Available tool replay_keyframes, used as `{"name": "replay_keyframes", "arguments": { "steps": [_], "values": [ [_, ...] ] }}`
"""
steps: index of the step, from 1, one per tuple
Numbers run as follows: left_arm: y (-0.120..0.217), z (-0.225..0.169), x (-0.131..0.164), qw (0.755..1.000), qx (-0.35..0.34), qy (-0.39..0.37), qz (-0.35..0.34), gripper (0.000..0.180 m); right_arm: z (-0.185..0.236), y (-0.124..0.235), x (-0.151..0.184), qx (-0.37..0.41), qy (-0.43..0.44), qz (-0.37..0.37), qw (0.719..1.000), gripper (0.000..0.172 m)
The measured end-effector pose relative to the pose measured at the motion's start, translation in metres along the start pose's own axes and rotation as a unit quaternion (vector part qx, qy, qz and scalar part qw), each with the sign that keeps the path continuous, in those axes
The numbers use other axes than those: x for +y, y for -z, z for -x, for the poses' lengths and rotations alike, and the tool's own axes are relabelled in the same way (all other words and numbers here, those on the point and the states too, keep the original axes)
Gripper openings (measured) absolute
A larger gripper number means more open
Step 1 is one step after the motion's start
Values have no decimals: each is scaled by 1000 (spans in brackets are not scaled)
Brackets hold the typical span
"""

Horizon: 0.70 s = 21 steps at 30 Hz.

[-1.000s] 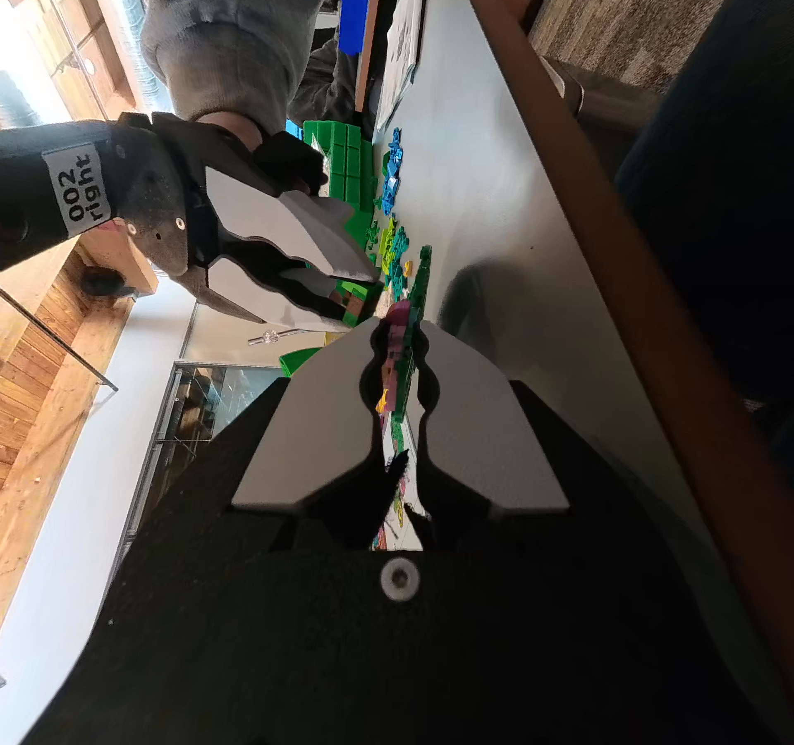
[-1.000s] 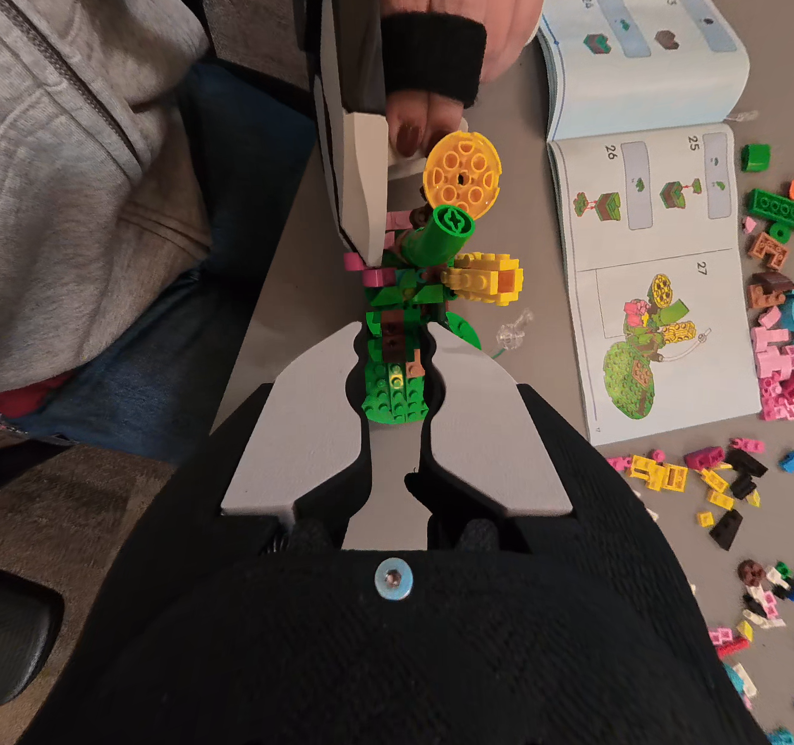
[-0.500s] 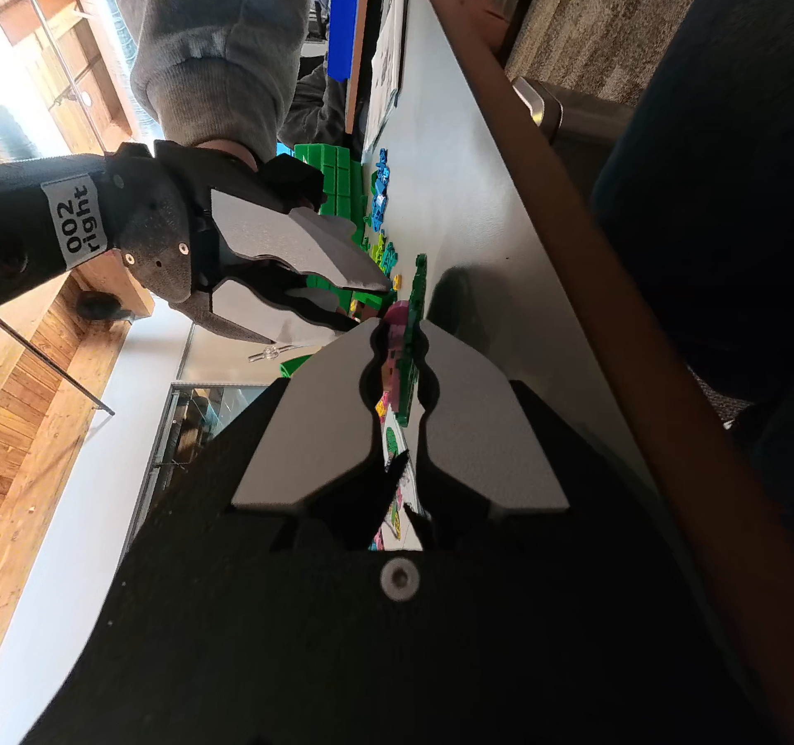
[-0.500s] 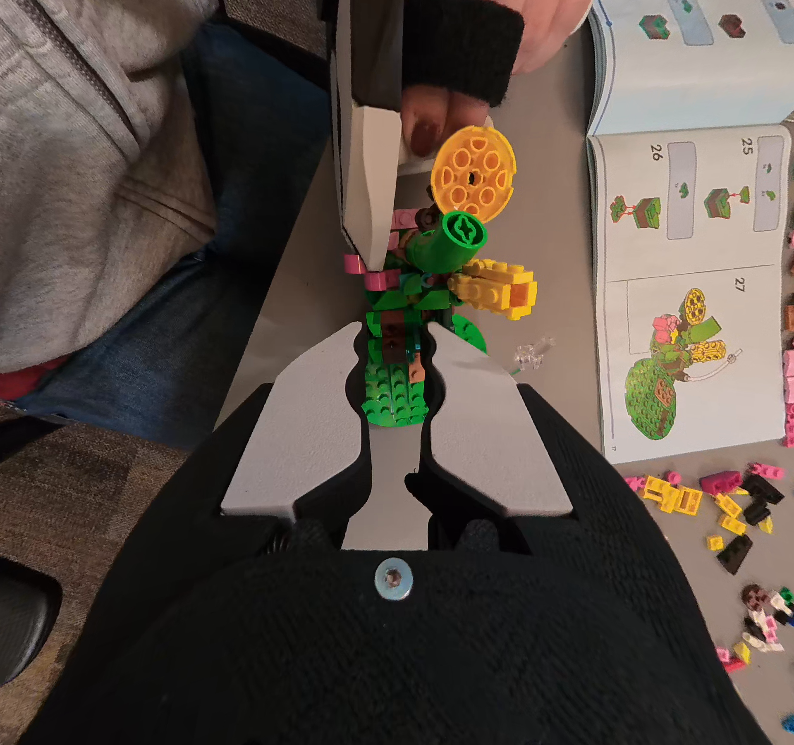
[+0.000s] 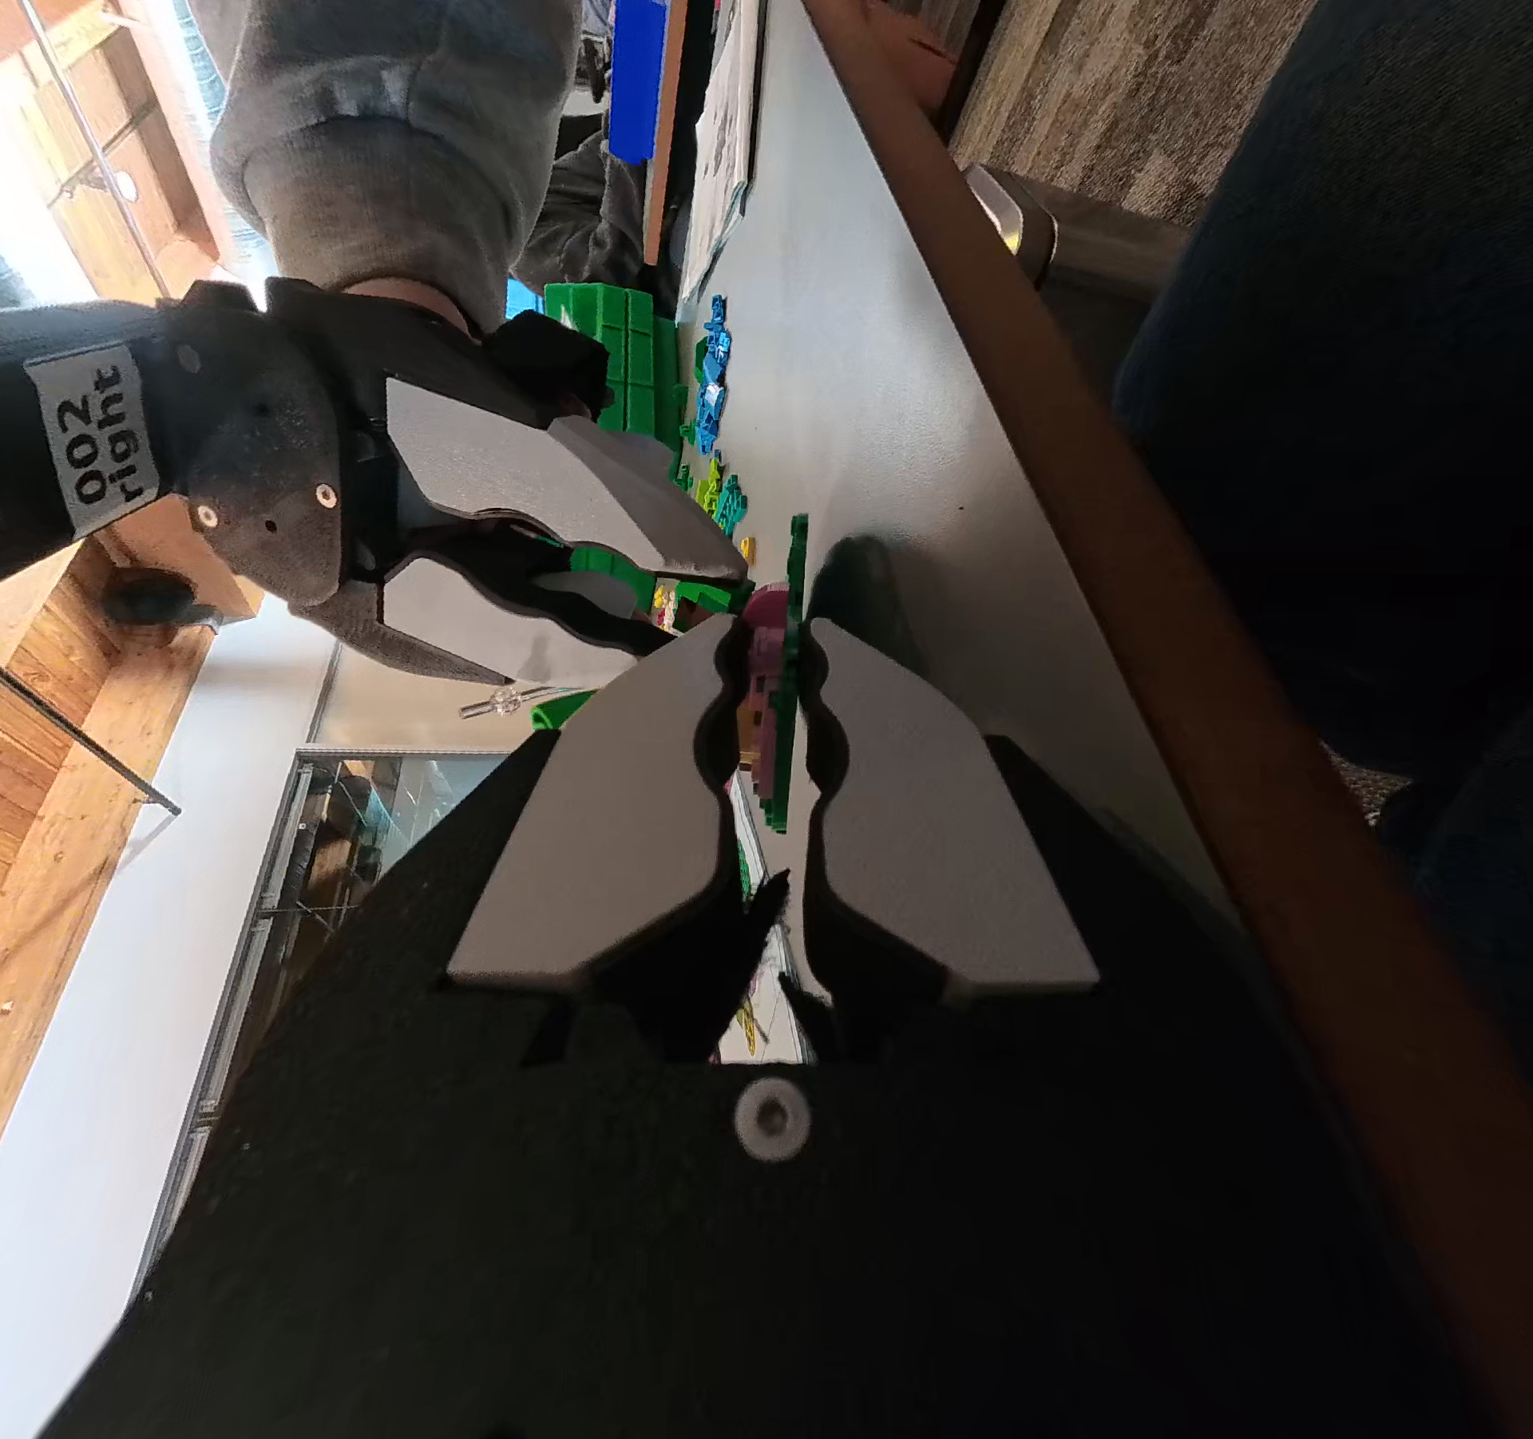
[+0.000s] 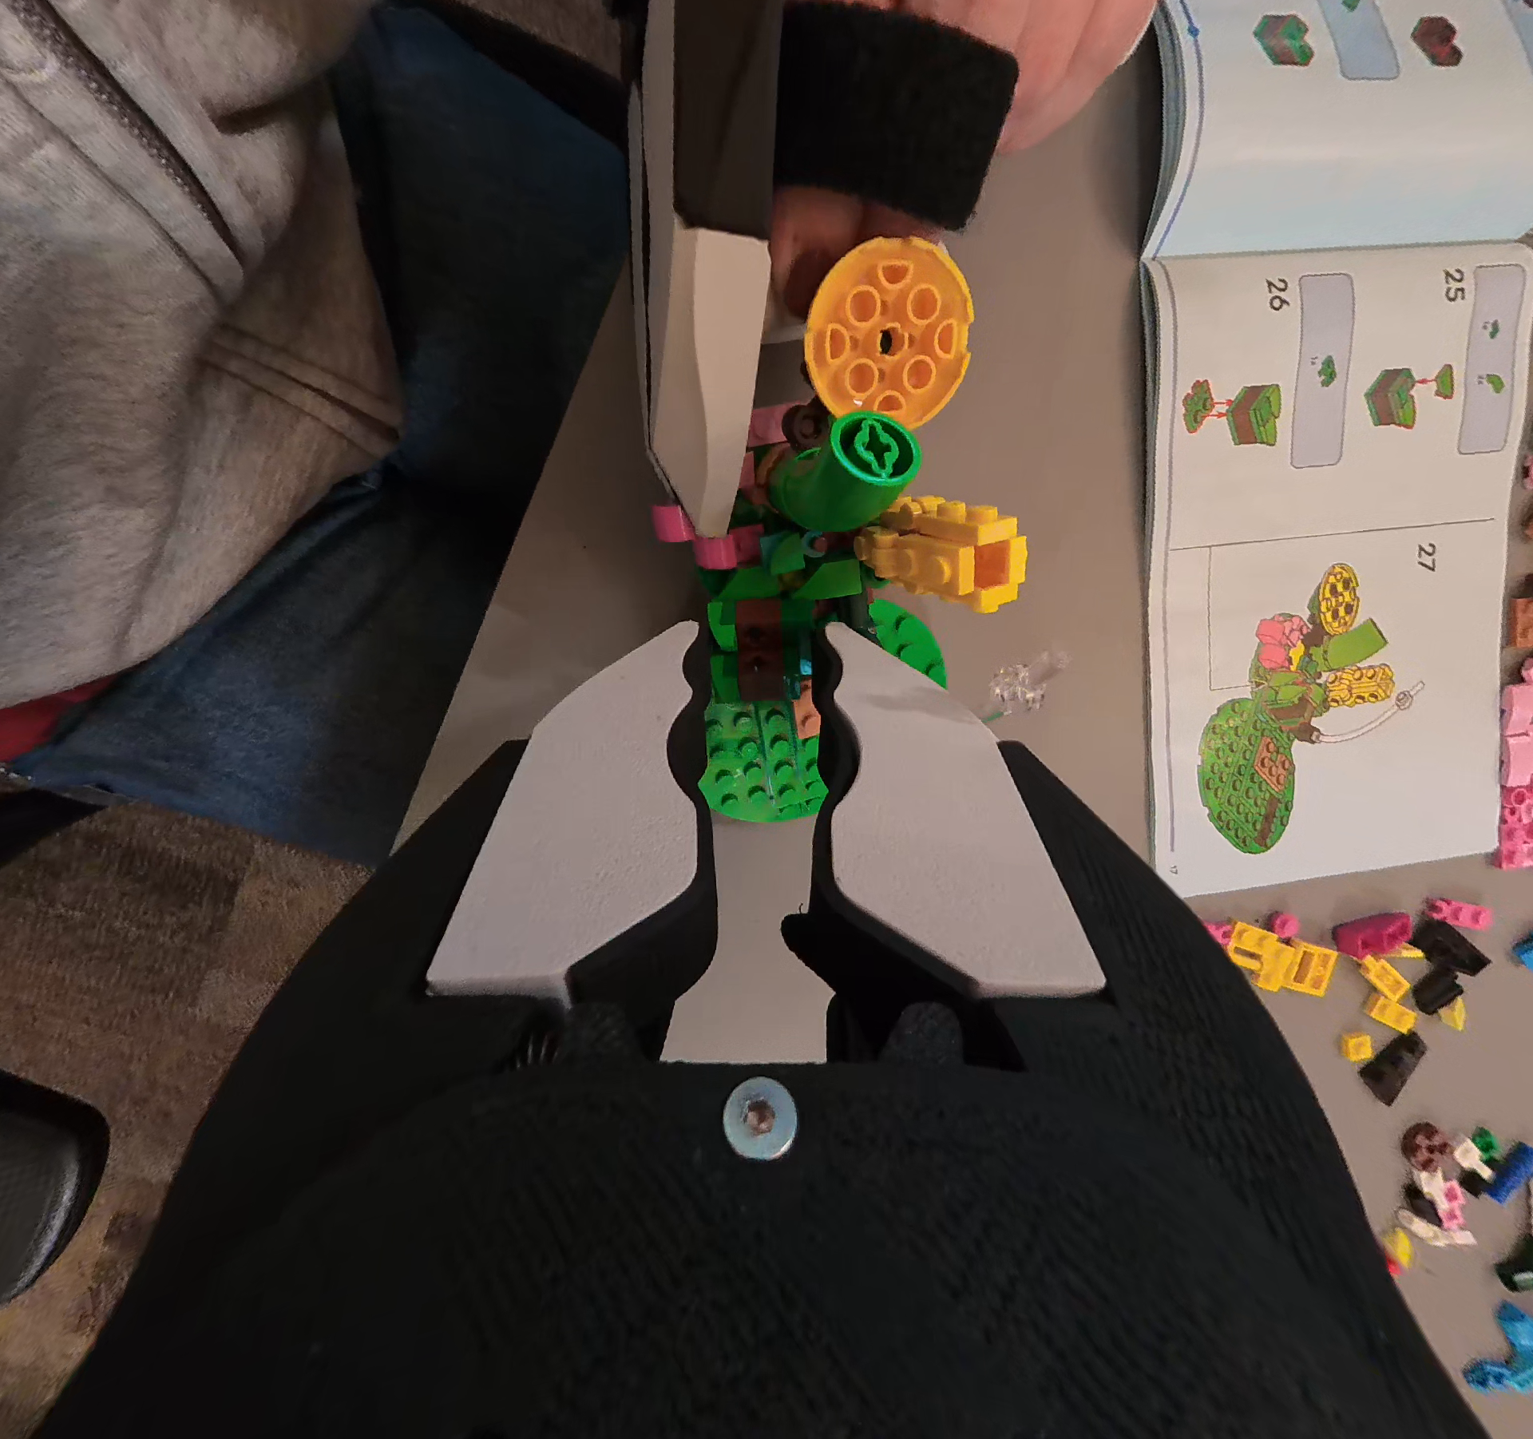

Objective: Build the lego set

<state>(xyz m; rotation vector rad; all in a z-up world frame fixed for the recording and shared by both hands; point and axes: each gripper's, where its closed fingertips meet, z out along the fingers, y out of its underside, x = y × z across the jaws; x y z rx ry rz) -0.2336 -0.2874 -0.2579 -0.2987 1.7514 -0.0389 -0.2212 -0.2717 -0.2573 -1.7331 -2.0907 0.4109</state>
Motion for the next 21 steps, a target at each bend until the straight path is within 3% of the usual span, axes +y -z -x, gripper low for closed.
{"name": "replay_keyframes", "arguments": {
  "steps": [10,21],
  "values": [
    [0,-2,0,1000,1,-12,4,11,-1,-2,0,1,27,13,1000,21],
    [5,0,3,999,-21,-35,17,13,-4,-3,0,31,-7,-33,999,21]
  ]
}}
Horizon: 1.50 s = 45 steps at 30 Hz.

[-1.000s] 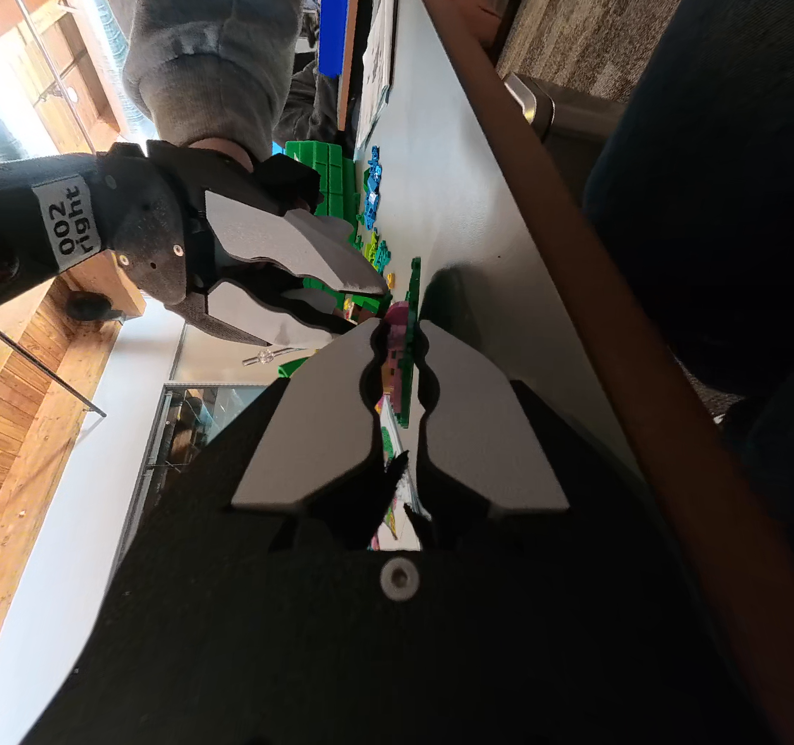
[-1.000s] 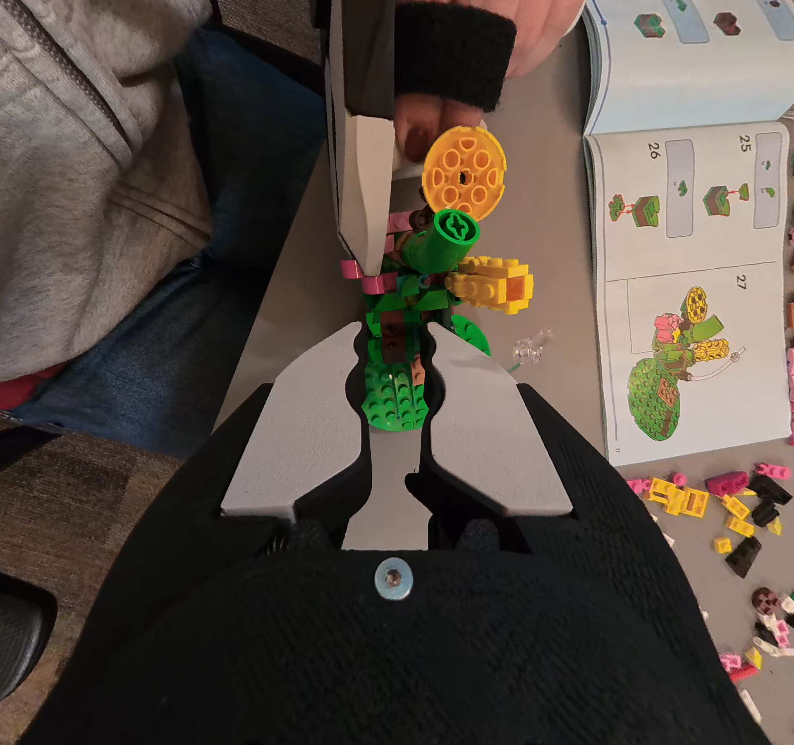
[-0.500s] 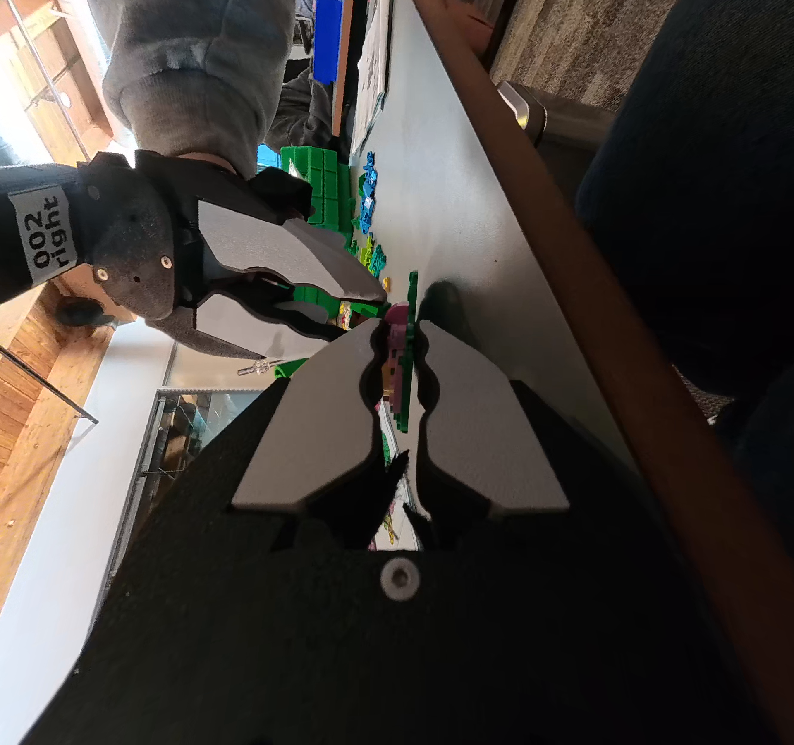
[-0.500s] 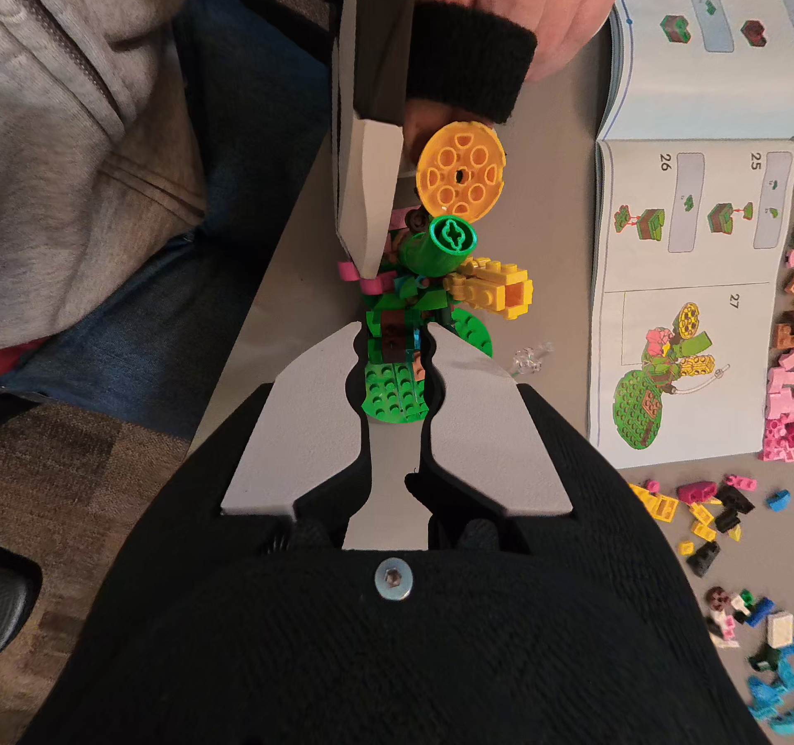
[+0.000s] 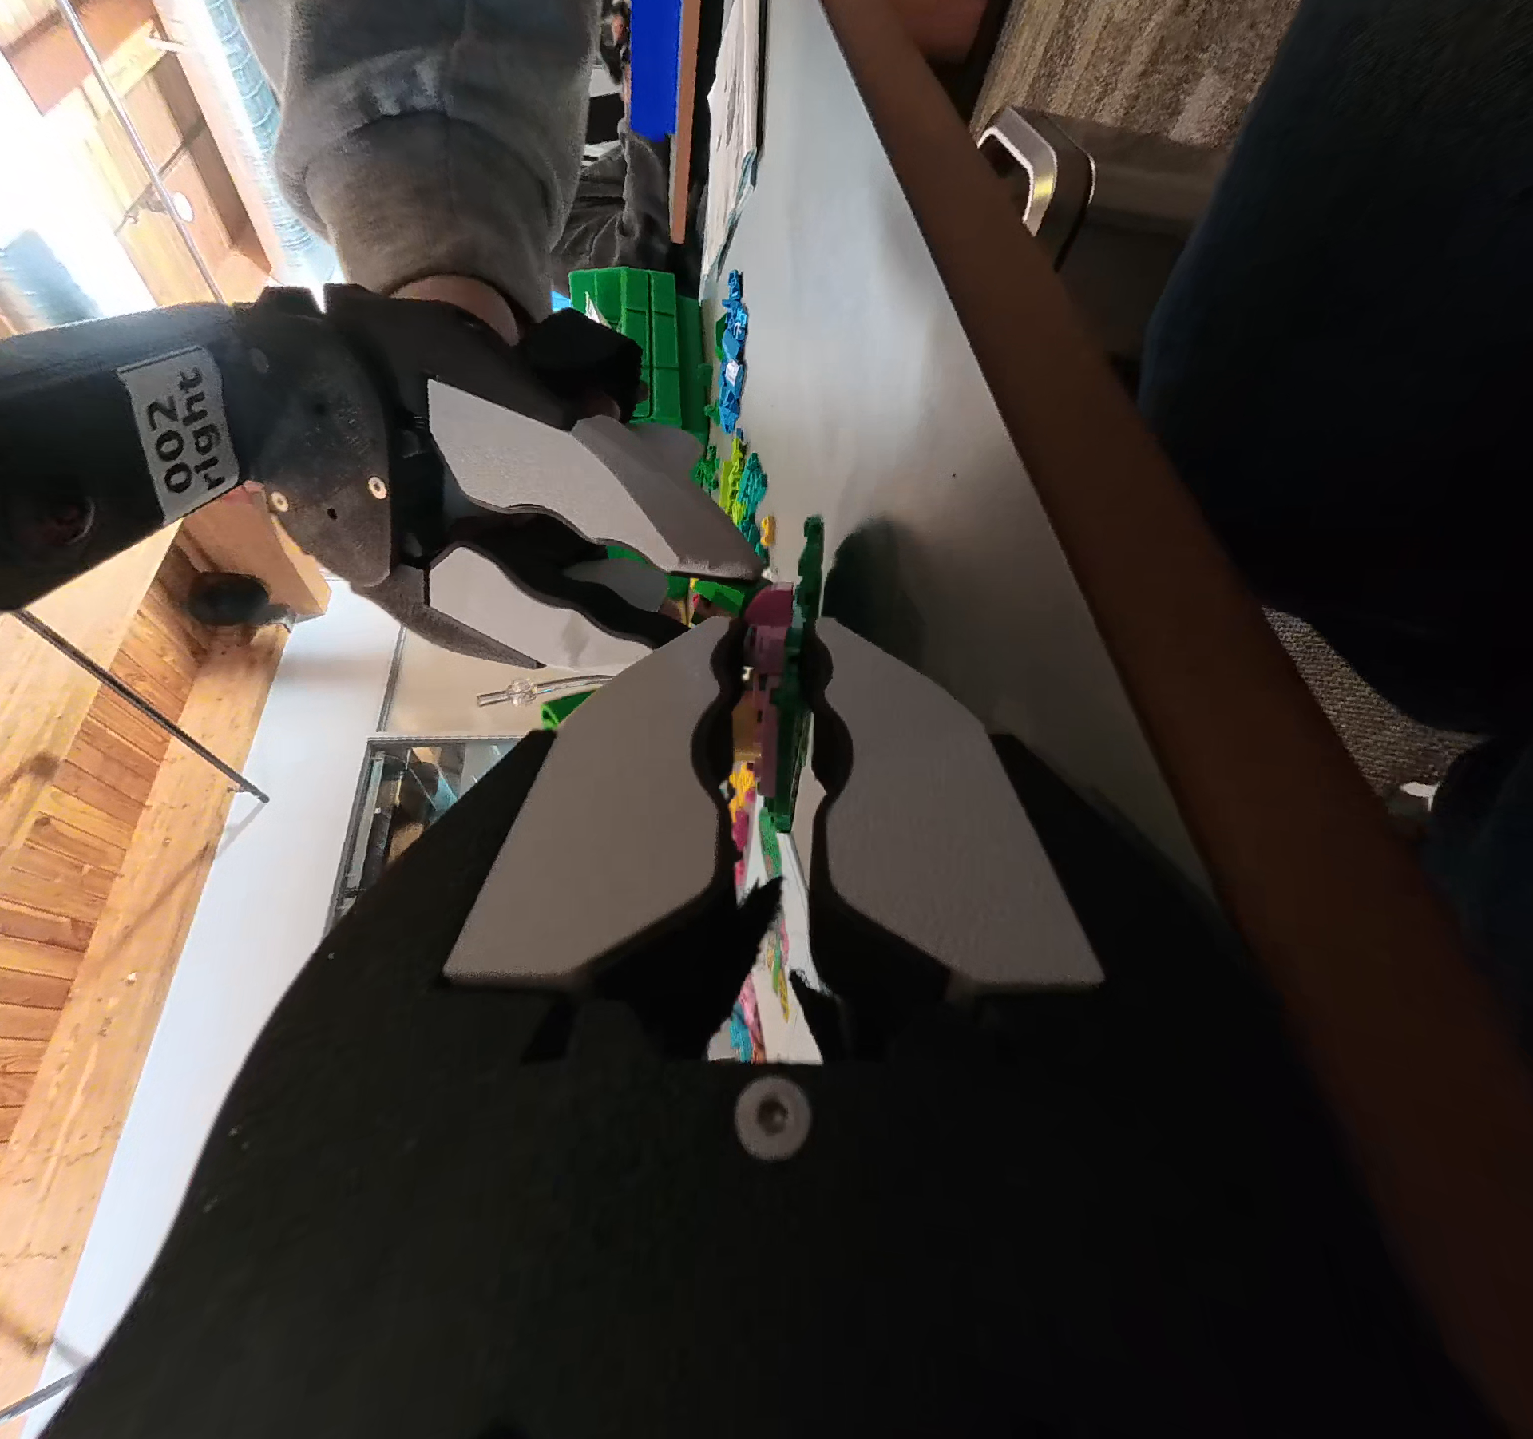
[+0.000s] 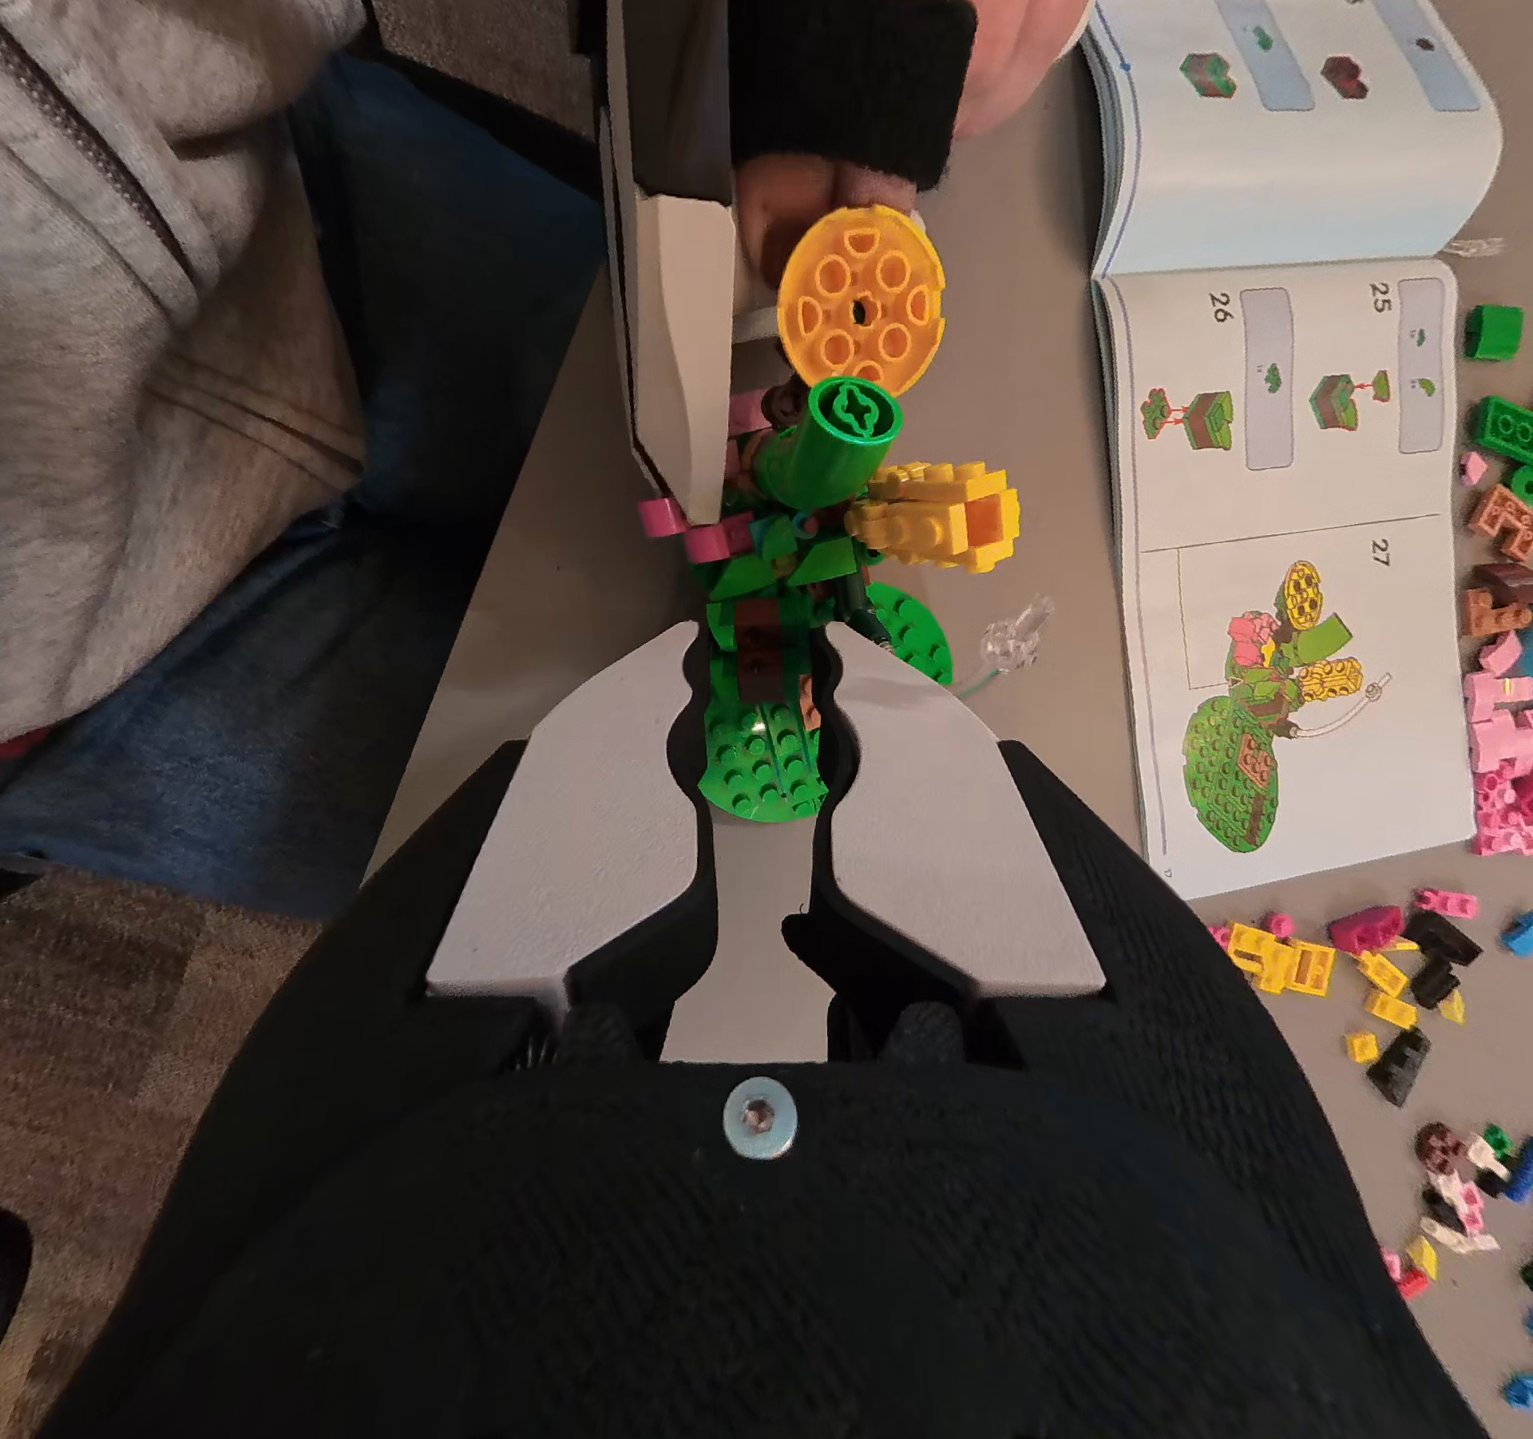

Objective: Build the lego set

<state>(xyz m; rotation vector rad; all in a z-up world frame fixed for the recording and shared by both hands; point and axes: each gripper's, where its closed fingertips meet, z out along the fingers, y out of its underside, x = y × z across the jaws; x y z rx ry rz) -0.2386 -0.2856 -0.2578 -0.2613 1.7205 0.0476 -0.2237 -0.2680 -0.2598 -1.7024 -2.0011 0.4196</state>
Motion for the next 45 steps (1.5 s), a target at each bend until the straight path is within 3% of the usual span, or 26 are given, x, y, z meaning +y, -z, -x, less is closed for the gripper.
{"name": "replay_keyframes", "arguments": {
  "steps": [17,24,35,45],
  "values": [
    [1,-4,4,1000,17,8,4,10,-6,-4,-4,5,116,42,992,21],
    [1,-6,3,1000,20,-3,4,10,-3,-6,-4,-32,102,44,993,21],
    [0,-8,3,1000,24,-12,5,10,-4,-7,-4,10,173,35,984,21],
    [0,-8,3,1000,20,-15,7,11,-3,-7,-4,6,135,20,991,21]
  ]
}}
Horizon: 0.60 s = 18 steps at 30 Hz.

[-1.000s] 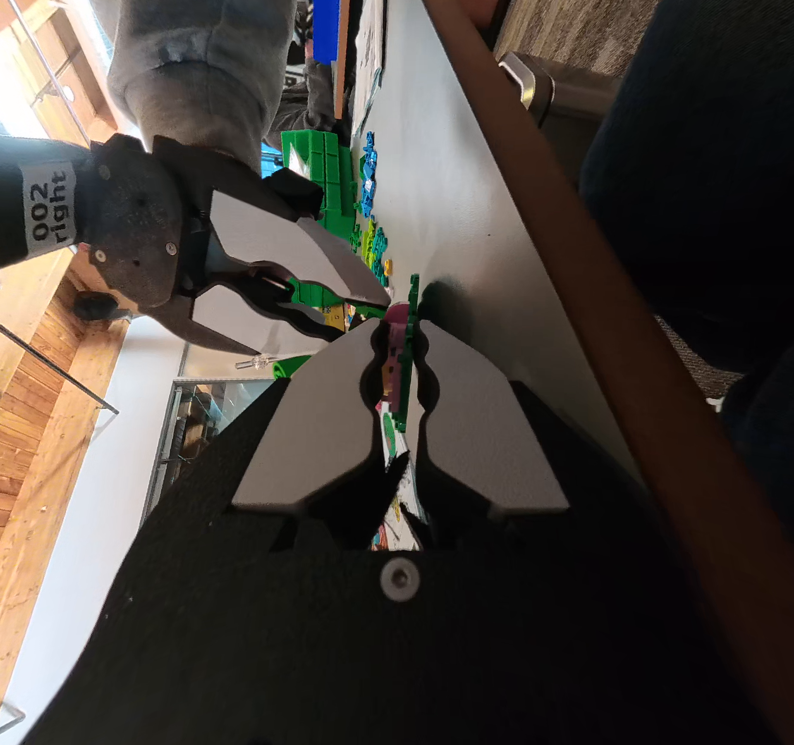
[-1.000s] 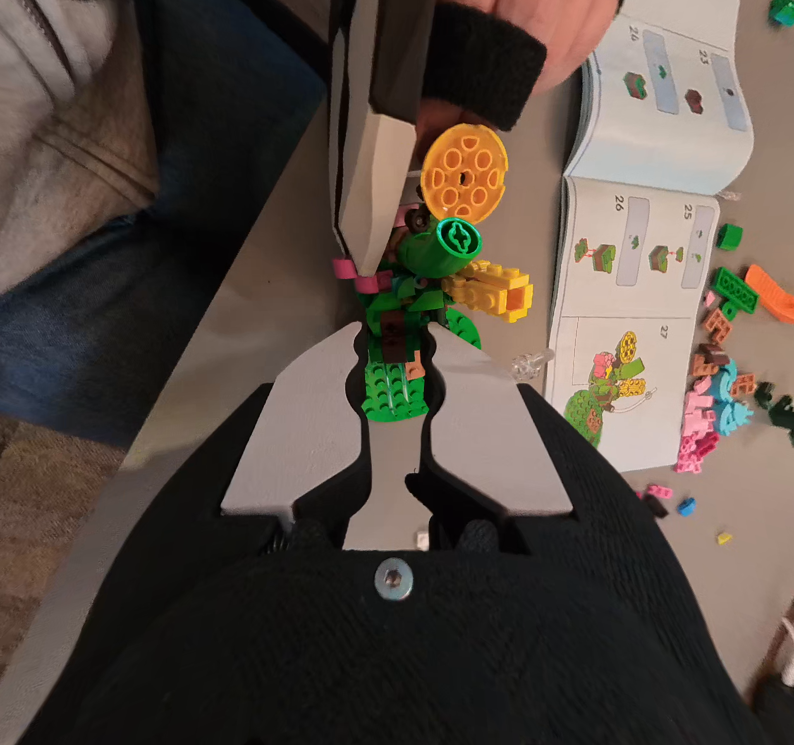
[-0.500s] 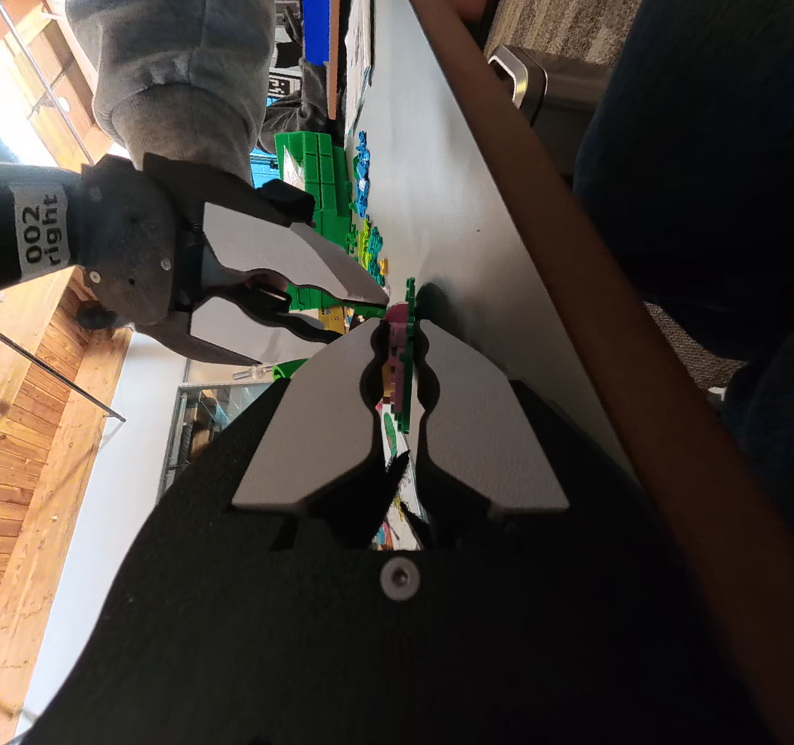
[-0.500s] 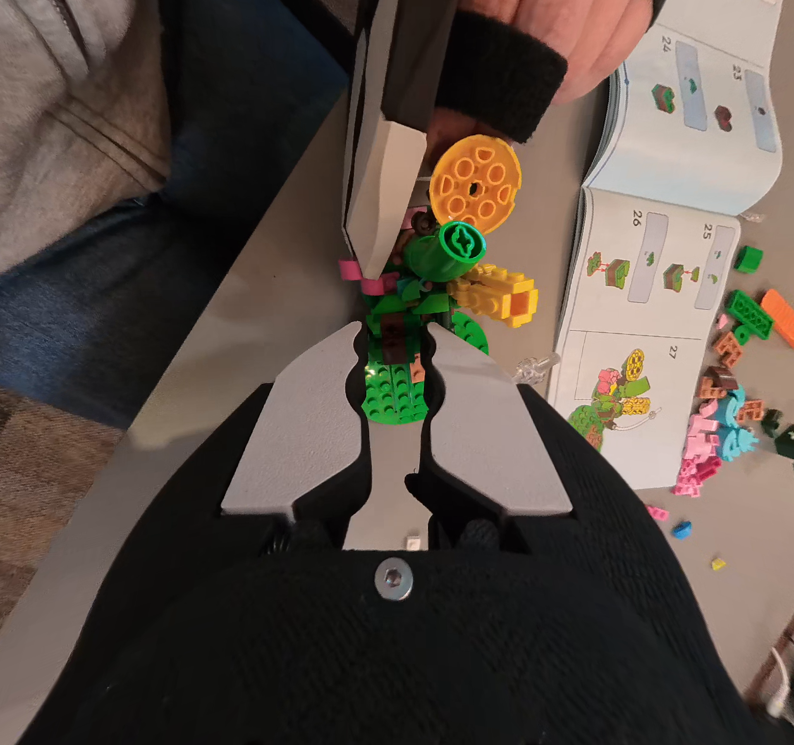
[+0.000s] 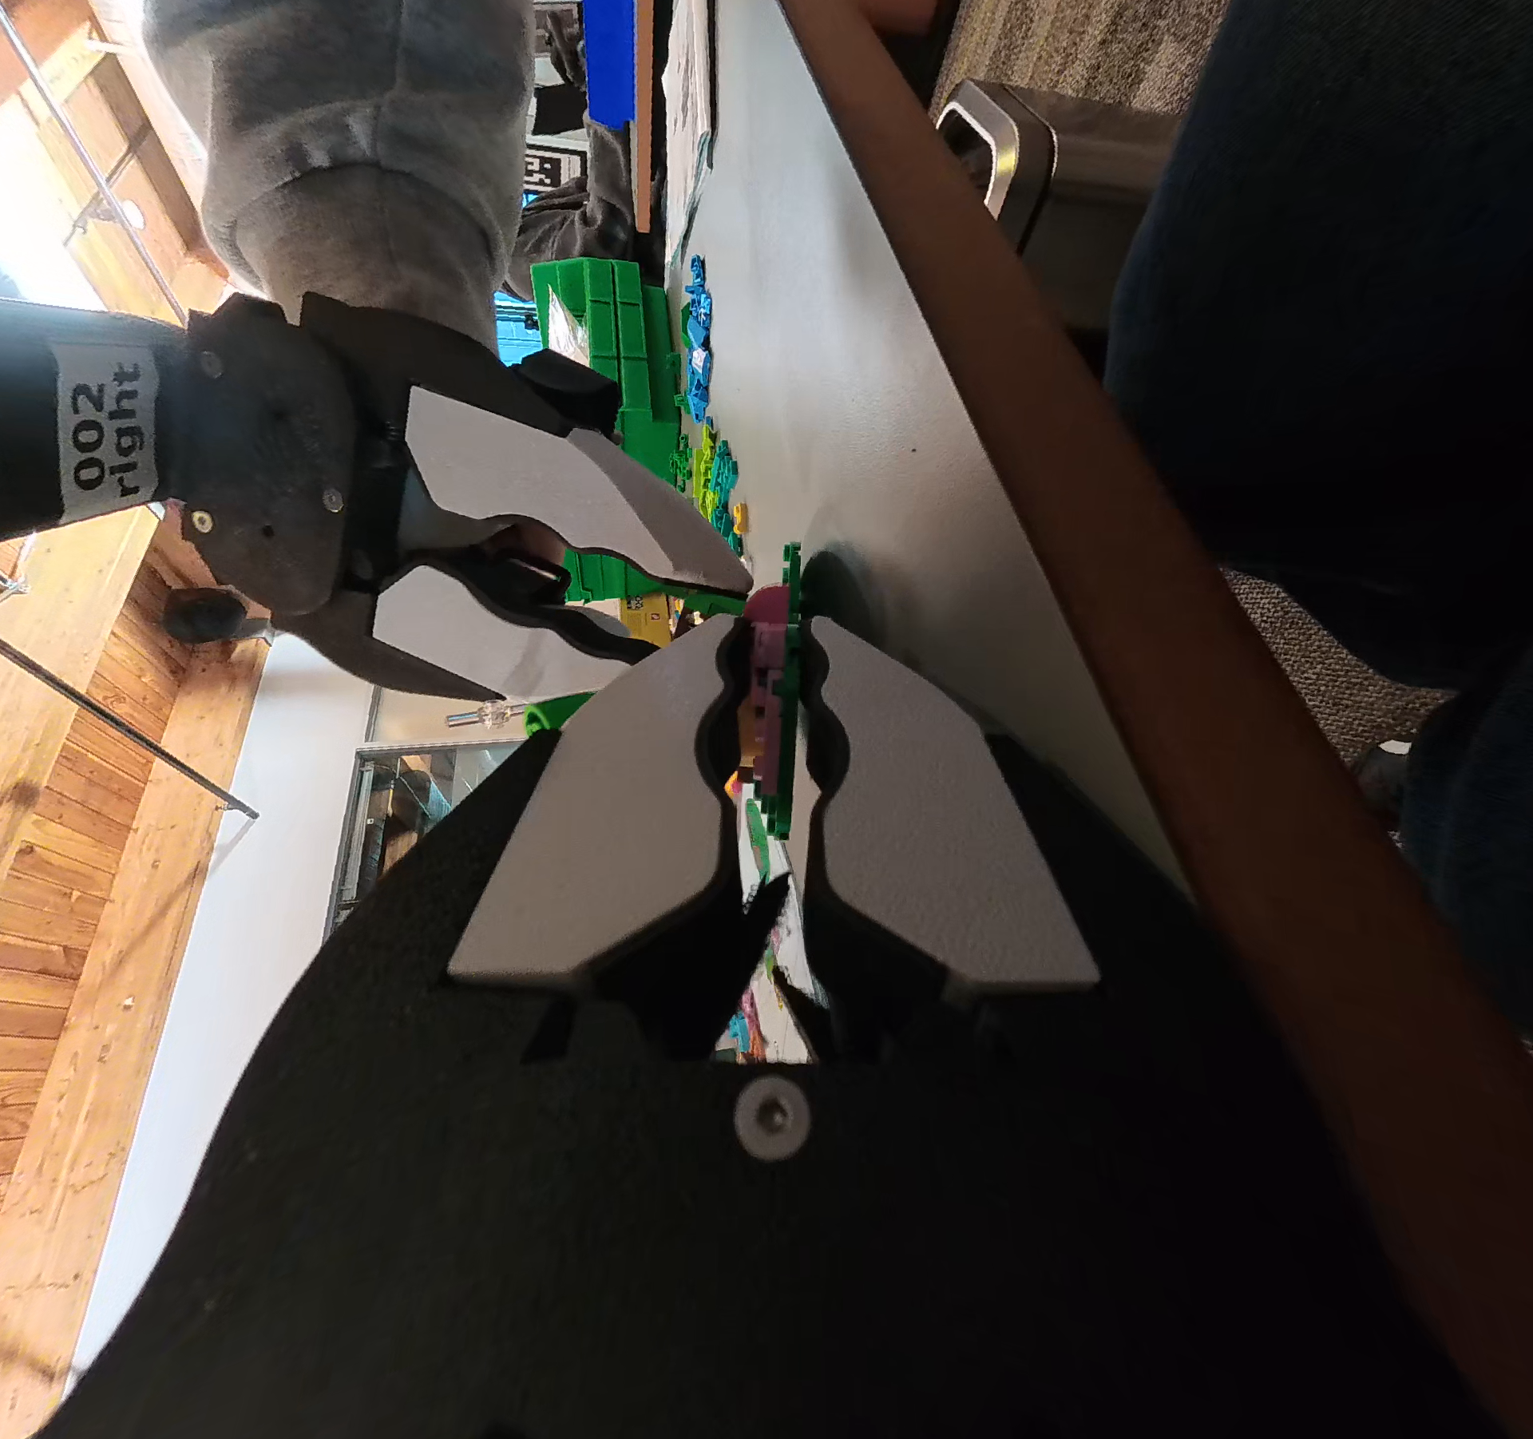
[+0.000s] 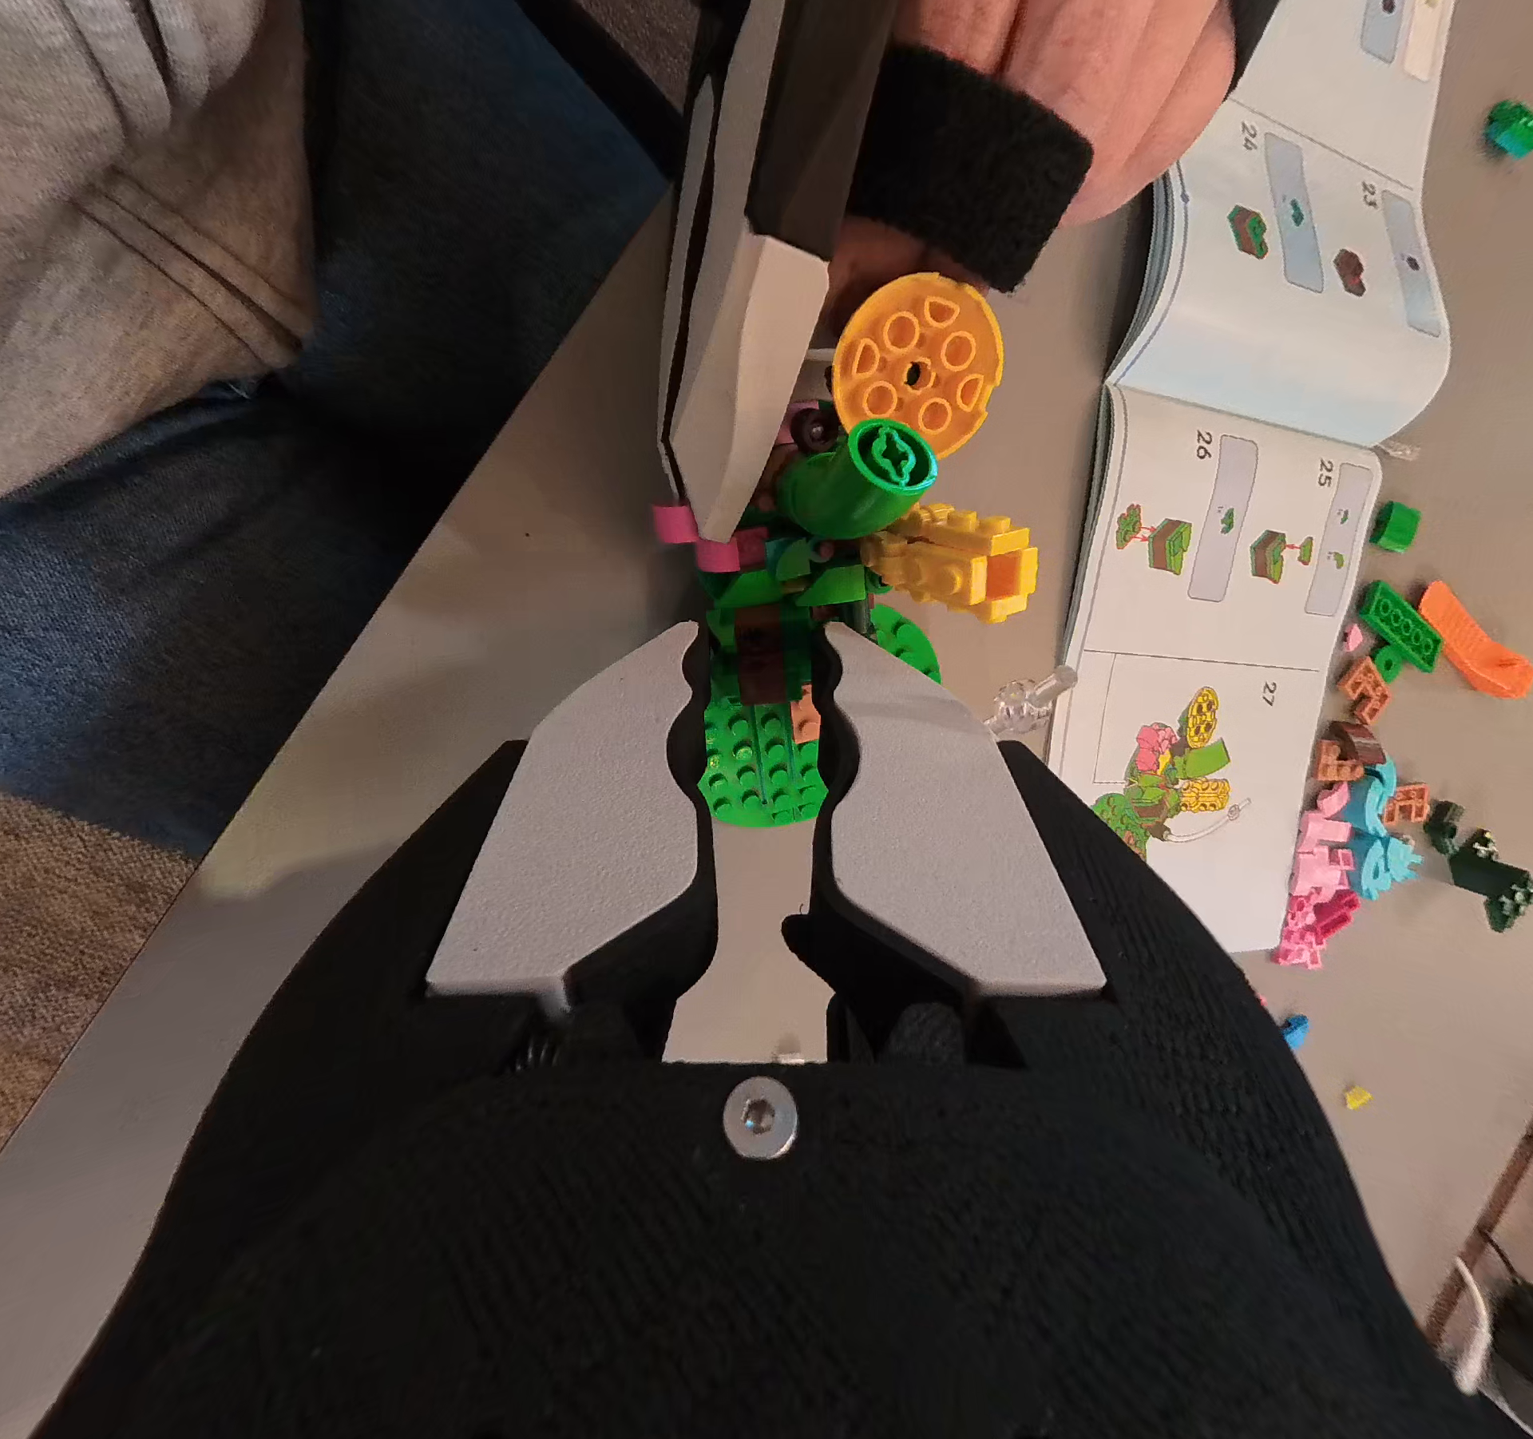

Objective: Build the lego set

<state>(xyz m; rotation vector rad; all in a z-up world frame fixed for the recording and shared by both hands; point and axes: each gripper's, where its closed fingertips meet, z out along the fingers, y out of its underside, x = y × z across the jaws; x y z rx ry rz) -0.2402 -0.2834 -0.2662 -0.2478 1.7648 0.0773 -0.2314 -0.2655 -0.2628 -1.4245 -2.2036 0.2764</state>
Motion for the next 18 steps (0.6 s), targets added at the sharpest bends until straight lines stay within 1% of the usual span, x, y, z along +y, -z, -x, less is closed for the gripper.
{"name": "replay_keyframes", "arguments": {
  "steps": [11,16,18],
  "values": [
    [3,3,7,999,-3,34,6,11,0,8,9,49,-22,-21,998,21],
    [7,3,19,994,15,102,17,12,0,10,15,74,-51,-22,996,21],
    [9,-2,22,991,37,131,21,16,0,8,17,83,-65,-21,994,21]
  ]
}}
